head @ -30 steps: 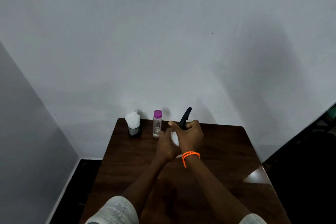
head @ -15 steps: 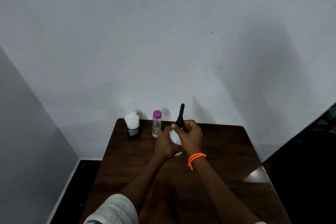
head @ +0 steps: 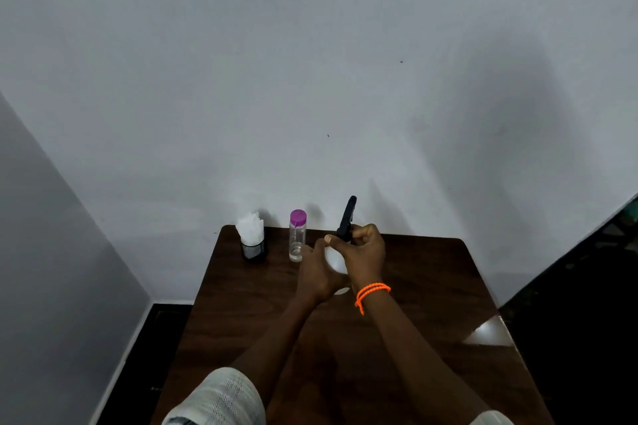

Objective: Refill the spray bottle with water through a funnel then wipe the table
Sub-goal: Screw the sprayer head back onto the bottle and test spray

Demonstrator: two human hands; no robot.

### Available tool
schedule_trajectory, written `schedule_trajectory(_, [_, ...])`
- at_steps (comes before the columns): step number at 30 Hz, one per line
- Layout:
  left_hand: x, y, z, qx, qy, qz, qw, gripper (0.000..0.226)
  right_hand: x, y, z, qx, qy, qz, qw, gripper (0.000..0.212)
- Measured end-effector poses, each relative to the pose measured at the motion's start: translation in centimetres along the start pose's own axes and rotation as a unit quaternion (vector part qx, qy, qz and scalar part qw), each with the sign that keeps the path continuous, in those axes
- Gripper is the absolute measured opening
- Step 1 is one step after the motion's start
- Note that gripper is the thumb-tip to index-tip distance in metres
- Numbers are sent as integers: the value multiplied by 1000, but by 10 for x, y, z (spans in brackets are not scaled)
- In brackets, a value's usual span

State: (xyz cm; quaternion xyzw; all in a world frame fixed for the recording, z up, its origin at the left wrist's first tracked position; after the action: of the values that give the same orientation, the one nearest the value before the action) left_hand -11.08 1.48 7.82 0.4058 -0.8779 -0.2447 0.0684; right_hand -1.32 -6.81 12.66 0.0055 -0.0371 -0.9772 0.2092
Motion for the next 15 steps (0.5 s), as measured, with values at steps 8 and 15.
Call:
schedule_trajectory(8, [1,5,-3,-19,-12,0,1000,92,-4,-11,-3,-30,-14,67,997,49])
schedule_trajectory(15, [0,9,4,-10,3,-20,1000,103,-1,-13,-2,-2,-8,95,995,29])
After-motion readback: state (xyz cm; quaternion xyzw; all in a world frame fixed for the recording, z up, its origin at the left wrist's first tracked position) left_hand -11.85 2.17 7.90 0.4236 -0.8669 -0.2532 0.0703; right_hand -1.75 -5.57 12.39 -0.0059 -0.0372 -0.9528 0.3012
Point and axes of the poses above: each hand's wrist, its own x-axis away from the middle knuckle, its own y-axis out of the back of the hand, z = x × y, the point moved 7 cm from there along -x, towards the middle knuckle, and after that the axes turned 3 degrees about -y, right-handed, at the moved point
